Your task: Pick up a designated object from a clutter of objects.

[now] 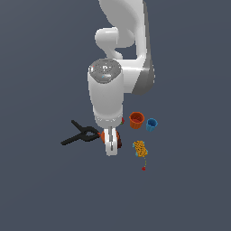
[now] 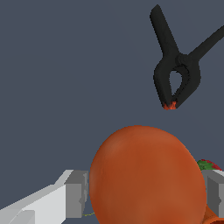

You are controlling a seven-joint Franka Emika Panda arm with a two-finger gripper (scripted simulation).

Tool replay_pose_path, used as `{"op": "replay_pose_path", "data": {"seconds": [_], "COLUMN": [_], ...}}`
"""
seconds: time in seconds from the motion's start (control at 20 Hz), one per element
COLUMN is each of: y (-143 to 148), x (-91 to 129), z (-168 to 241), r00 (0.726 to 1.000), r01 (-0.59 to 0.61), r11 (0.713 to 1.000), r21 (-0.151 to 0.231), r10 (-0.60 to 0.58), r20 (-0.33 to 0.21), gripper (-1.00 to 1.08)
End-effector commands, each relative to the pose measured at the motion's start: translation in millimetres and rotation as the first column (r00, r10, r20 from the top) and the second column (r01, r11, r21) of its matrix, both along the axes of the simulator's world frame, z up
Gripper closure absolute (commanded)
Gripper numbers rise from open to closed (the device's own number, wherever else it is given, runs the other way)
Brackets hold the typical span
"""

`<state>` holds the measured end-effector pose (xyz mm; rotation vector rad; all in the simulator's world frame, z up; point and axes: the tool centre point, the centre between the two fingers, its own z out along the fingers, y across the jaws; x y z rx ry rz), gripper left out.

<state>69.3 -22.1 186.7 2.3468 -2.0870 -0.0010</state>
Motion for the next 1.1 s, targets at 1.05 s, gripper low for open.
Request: {"op": "replay_pose_path", "data": {"seconds": [1.05], "y": [201.8], "x": [-4.0], "z": [208.3], "r00": [1.000], "r01": [0.001], "r11": [1.000], "r21": [-0.001], "r10": [-0.001], "r20": [0.001], "gripper": [1.08]}}
